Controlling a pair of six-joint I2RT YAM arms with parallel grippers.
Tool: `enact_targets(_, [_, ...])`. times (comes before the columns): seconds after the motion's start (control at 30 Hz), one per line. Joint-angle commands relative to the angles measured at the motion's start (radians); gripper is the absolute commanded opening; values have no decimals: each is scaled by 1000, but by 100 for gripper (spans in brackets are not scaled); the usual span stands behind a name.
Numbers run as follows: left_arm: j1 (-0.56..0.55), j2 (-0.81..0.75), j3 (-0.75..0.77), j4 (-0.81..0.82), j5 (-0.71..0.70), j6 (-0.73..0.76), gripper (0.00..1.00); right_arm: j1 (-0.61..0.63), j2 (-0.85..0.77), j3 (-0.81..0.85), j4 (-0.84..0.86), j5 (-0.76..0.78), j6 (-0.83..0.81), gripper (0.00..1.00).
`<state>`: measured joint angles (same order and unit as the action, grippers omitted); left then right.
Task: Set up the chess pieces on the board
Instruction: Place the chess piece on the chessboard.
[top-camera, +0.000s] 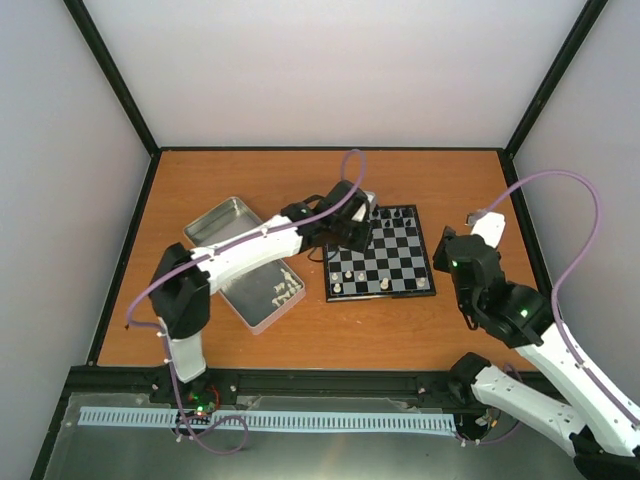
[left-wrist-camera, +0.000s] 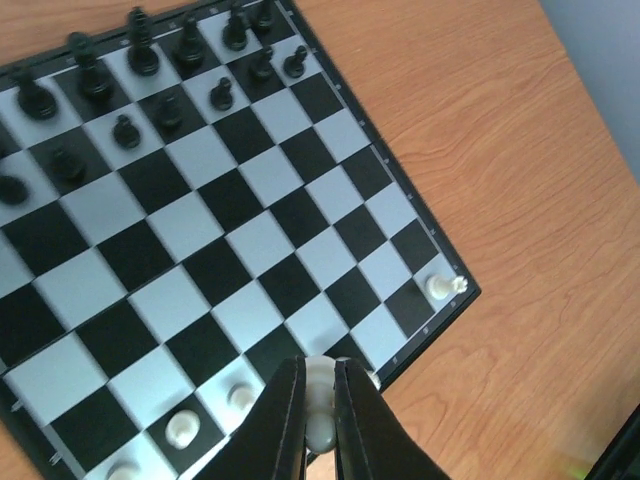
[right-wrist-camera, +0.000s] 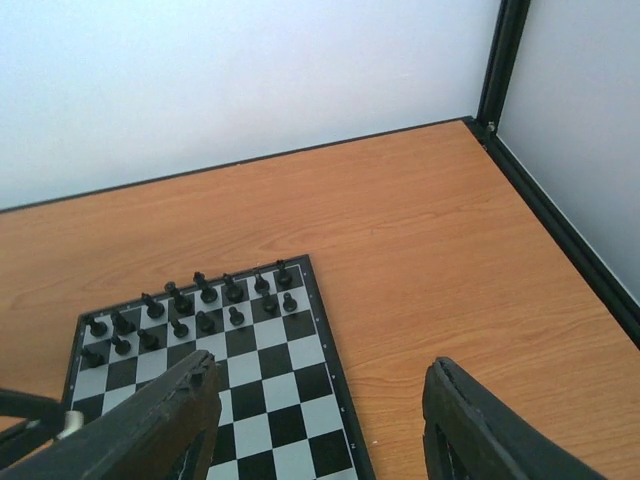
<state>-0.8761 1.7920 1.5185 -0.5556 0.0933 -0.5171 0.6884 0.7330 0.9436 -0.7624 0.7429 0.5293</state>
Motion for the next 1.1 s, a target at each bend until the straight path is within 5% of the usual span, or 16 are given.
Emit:
enact_targets(0.0, [-37,108,146,-49,23,42,1,-6,-46,-8,-35,43,47,56])
enact_targets(0.37, [-54,312,332,-215,-33,56,1,-6,-53,-63,7,-2,46,56])
enact_targets(1.07, [-54,424,323,-240,69,125,6,-6,-29,-89,38,-18,44,57])
